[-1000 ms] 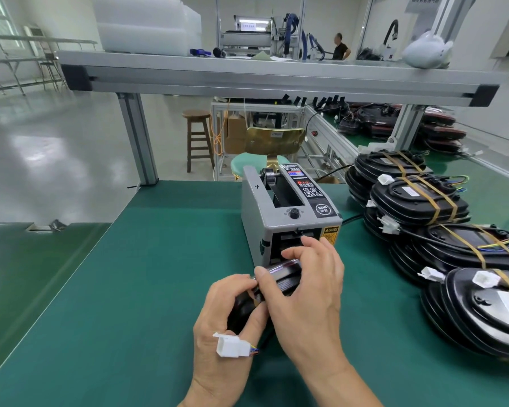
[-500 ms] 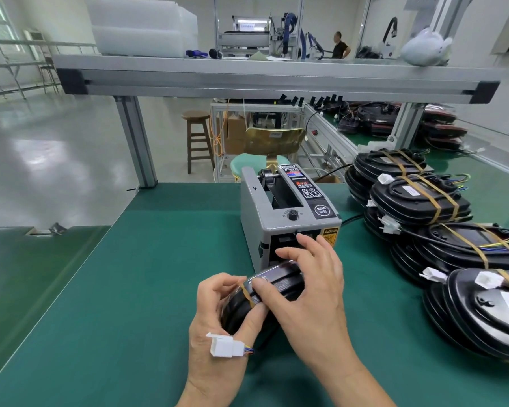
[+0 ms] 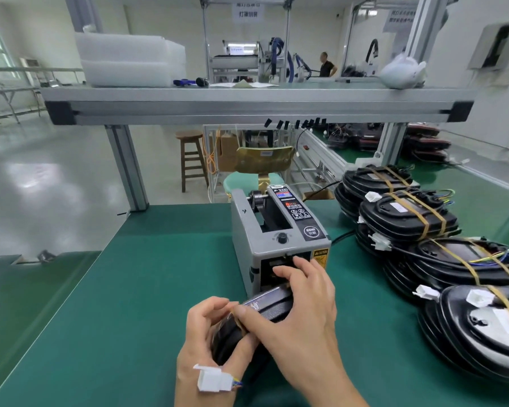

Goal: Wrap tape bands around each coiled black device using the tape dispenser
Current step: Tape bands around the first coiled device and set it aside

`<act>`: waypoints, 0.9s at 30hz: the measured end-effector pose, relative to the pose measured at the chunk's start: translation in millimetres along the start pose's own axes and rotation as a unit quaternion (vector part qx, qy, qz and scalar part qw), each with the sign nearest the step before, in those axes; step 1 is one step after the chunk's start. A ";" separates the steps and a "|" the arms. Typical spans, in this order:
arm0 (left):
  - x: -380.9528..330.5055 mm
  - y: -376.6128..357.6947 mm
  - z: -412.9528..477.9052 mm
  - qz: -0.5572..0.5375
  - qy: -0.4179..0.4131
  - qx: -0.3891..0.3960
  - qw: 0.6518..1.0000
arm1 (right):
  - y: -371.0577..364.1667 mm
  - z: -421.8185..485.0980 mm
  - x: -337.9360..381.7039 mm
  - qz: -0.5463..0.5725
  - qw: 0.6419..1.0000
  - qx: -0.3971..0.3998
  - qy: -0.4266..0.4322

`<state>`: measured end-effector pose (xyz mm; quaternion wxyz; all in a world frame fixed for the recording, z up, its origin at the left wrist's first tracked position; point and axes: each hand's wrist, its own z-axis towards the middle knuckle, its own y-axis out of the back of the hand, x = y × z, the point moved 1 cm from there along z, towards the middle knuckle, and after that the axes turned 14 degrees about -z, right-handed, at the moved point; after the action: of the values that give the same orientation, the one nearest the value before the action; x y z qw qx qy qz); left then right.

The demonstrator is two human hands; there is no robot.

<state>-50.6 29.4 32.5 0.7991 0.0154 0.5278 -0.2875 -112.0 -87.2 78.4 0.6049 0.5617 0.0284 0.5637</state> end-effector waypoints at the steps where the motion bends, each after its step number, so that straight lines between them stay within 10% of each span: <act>1: 0.3 1.1 1.3 0.004 0.004 0.004 1.000 | 2.4 1.1 -0.7 0.017 1.000 -0.012 -0.003; 5: 2.0 10.6 8.2 0.018 0.023 0.020 0.999 | 19.5 11.3 -21.5 0.064 0.996 -0.045 0.032; 9: 0.9 19.7 17.3 0.024 0.070 0.057 0.996 | 30.6 22.3 -46.5 0.045 0.987 0.128 0.084; 14: -12.4 29.0 32.8 0.028 0.120 0.106 0.987 | 22.9 25.3 -51.4 0.074 0.983 0.155 0.068; 20: -22.0 53.1 49.4 -0.077 0.227 -0.086 0.967 | 17.2 22.1 -50.7 0.102 0.983 0.149 0.045; 23: -35.8 48.4 56.1 0.038 0.189 -0.098 0.976 | 14.2 19.7 -48.4 0.115 0.984 0.136 0.031; 27: -50.3 22.2 53.7 0.351 0.004 0.070 0.934 | 8.3 18.1 -43.3 0.127 0.987 0.103 0.009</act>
<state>-9.2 52.6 92.9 0.8438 0.2571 0.4704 -0.0245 -121.1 -132.0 64.9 0.4673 0.6150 0.0199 0.6348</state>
